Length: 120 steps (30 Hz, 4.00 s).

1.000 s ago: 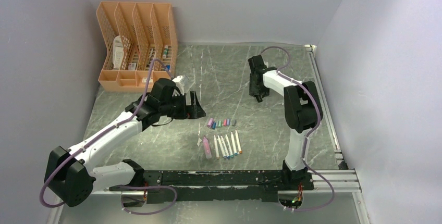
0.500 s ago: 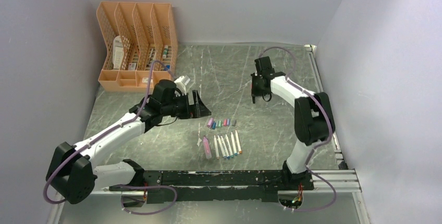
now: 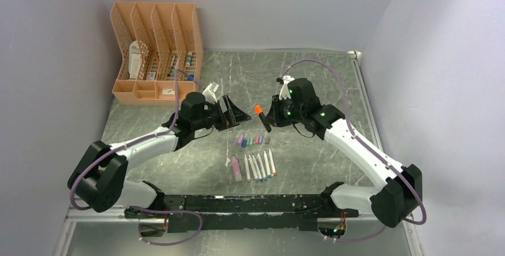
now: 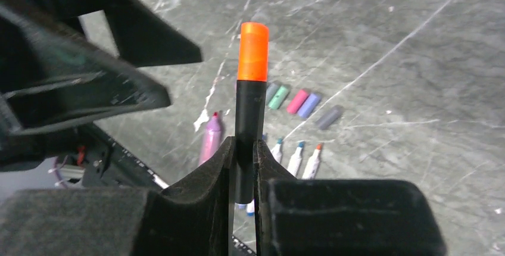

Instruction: Open the pen caps

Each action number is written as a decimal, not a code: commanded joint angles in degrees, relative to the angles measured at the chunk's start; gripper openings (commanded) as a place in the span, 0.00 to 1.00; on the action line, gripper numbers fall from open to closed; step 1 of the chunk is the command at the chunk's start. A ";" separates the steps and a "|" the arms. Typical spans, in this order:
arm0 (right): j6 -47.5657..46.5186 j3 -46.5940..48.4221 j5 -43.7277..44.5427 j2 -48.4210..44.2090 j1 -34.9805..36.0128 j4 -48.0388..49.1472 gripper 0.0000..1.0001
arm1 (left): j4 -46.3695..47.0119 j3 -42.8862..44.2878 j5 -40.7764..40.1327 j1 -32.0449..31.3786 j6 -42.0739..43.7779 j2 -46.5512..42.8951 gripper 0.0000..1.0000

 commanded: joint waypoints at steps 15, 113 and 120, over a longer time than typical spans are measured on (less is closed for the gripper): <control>6.13 -4.62 2.74 -1.21 9.05 1.44 0.00 | 15.32 -2.88 0.04 -1.13 -11.07 2.55 0.94; -22.05 6.12 10.05 35.48 20.84 -1.73 0.41 | -22.28 -9.21 -9.22 0.54 3.33 -24.84 0.94; -22.10 5.87 12.60 35.54 20.83 -1.27 0.30 | -23.04 -8.22 -9.45 0.62 3.76 -24.66 0.94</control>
